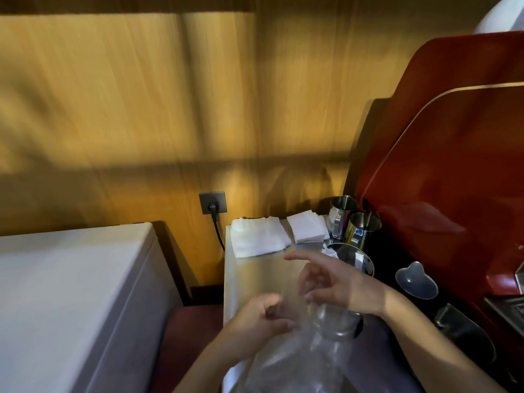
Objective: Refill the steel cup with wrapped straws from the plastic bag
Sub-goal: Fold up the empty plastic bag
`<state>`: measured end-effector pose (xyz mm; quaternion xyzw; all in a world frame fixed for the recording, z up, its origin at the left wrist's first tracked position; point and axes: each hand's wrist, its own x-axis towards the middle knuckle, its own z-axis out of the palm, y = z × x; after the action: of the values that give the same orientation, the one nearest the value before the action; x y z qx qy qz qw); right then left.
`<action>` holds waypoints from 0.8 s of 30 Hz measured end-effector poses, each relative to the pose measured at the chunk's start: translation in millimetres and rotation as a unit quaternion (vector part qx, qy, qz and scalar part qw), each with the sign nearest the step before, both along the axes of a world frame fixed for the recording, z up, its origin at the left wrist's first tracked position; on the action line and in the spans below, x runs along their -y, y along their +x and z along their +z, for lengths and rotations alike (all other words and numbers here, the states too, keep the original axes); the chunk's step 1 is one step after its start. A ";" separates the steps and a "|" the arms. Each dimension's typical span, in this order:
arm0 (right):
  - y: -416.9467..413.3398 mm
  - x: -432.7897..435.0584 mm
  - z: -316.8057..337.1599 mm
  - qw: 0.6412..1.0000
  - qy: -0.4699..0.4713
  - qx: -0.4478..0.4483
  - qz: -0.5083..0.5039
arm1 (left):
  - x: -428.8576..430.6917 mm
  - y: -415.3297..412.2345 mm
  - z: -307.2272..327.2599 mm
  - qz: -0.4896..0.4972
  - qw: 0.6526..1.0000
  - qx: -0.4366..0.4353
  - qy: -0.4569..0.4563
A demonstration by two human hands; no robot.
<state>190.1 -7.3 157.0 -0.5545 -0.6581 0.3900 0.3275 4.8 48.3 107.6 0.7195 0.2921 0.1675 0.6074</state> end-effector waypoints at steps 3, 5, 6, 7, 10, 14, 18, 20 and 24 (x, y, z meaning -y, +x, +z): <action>8.0 0.9 -2.4 0.998 -0.033 -0.035 -0.036 | -6.7 -9.0 -0.3 0.079 0.995 0.054 -0.028; 12.1 1.6 -5.4 0.994 -0.046 -0.063 -0.075 | -14.0 -19.9 -1.7 0.105 0.990 0.086 -0.043; 12.1 1.9 -7.5 0.991 -0.045 -0.078 -0.100 | -17.3 -25.1 -3.4 0.114 0.987 0.102 -0.055; 10.3 2.6 -10.1 0.986 -0.041 -0.099 -0.127 | -19.5 -28.8 -4.8 0.125 0.982 0.118 -0.074; -1.3 3.8 -22.9 0.966 -0.042 -0.180 -0.179 | -22.0 -33.7 -12.9 0.156 0.965 0.153 -0.146; -23.3 0.8 -49.2 0.954 -0.092 -0.211 -0.193 | -19.8 -33.3 -23.0 0.220 0.942 0.173 -0.184; -35.3 -2.6 -74.4 0.928 -0.121 -0.261 -0.235 | -15.3 -33.3 -29.7 0.260 0.932 0.168 -0.187; -35.9 -5.4 -84.3 0.922 -0.123 -0.255 -0.264 | -15.5 -33.2 -32.6 0.278 0.935 0.139 -0.168; -33.2 -13.3 -100.6 0.907 -0.129 -0.226 -0.330 | -16.8 -33.1 -42.9 0.274 0.946 0.056 -0.166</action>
<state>156.9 6.0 56.4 -0.6745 -0.2900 0.4557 0.5032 -28.3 65.1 64.8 0.4903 0.4672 0.3169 0.6640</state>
